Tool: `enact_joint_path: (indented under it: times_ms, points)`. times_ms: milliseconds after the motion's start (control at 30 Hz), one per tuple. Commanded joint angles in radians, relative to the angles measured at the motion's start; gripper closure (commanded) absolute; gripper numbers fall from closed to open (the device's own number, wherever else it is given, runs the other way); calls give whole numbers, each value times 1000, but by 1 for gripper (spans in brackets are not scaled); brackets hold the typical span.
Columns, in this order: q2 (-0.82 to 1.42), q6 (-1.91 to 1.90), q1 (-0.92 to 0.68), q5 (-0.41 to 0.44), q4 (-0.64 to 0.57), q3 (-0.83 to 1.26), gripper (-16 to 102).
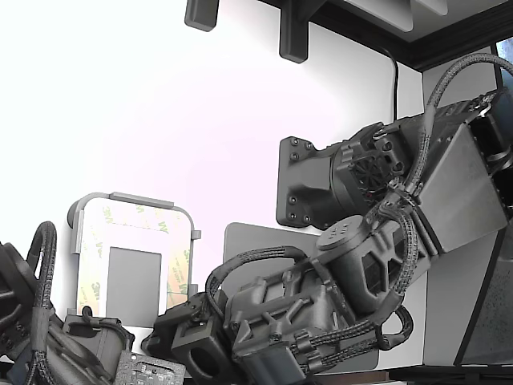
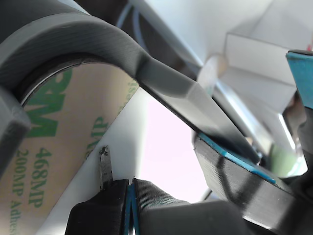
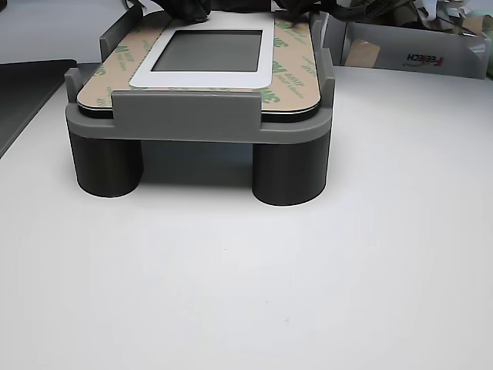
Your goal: Peel off protective film from adhesive tape.
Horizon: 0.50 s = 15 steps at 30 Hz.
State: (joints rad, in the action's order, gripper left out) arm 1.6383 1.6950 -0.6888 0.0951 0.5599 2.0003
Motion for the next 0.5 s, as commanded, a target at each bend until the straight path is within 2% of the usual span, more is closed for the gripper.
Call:
enact_joint_path:
  times_ms: [0, 467]
  points:
    - [38, 0, 17, -2, -21, 3, 97]
    - [67, -14, -2, 6, -25, 29, 97]
